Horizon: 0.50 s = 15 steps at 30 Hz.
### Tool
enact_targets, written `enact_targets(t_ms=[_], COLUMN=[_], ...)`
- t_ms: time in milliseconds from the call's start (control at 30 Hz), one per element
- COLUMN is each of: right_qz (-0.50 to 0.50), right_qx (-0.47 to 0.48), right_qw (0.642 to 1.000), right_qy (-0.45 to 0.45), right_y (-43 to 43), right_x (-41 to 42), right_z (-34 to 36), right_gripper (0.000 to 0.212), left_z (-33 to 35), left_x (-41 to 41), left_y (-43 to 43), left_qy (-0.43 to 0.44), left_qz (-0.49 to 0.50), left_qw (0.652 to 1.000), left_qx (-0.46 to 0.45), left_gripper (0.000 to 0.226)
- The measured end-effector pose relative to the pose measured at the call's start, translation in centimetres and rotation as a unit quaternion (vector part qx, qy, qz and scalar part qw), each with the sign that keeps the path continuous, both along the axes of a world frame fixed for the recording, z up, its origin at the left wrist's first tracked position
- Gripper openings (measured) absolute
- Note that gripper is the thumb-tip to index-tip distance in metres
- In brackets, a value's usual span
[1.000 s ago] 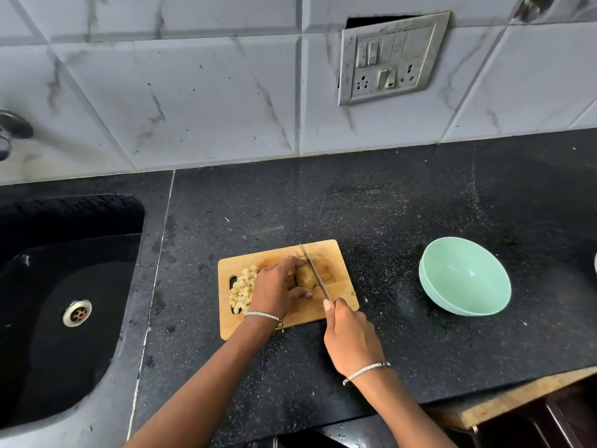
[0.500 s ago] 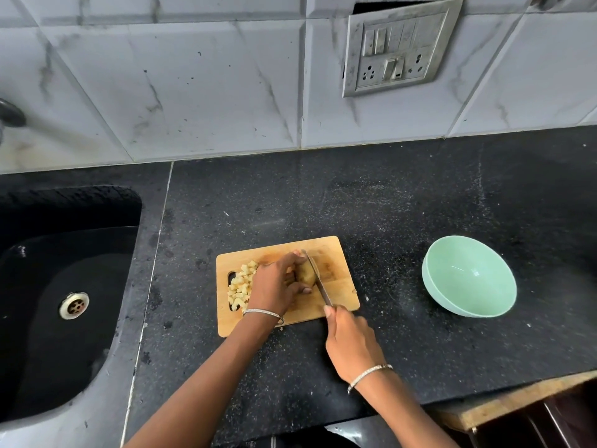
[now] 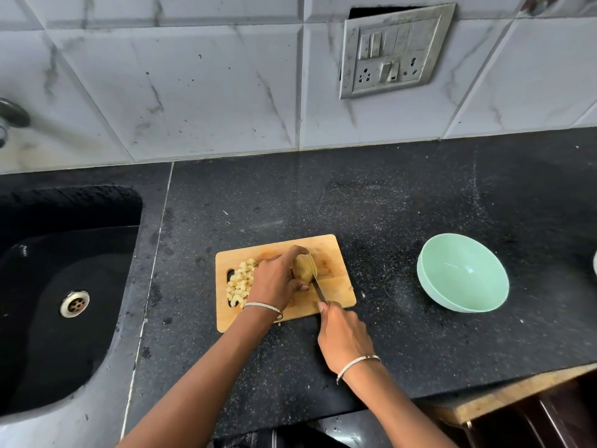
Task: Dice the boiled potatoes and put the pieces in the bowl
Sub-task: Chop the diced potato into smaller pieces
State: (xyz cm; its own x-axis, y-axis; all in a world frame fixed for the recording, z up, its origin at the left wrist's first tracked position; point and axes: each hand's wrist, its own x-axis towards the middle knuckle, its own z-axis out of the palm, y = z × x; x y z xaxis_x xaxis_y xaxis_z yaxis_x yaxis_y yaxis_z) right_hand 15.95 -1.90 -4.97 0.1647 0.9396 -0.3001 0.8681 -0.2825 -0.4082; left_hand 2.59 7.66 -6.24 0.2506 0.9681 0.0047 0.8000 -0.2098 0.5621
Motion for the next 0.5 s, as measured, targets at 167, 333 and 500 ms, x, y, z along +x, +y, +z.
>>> enact_targets(t_ms=[167,333,500], right_qz=[-0.002,0.0,0.006], right_qx=[-0.014,-0.036,-0.08], right_qw=[1.0,0.999,0.997], right_qy=[0.001,0.008,-0.009], right_y=[-0.9,-3.8,-5.4], right_x=[0.1,1.5,4.2], right_z=[0.4,1.3,4.3], right_gripper=[0.042,0.043,0.045], left_z=[0.9,0.8,0.6], left_x=[0.8,0.8,0.5], left_y=[0.4,0.5,0.0], left_qy=[0.117,0.093,0.047], left_qz=[-0.057,-0.046,-0.039], left_qw=[0.991,0.995,0.998], left_qx=[-0.001,-0.009,0.005], left_gripper=[0.065,0.058,0.064])
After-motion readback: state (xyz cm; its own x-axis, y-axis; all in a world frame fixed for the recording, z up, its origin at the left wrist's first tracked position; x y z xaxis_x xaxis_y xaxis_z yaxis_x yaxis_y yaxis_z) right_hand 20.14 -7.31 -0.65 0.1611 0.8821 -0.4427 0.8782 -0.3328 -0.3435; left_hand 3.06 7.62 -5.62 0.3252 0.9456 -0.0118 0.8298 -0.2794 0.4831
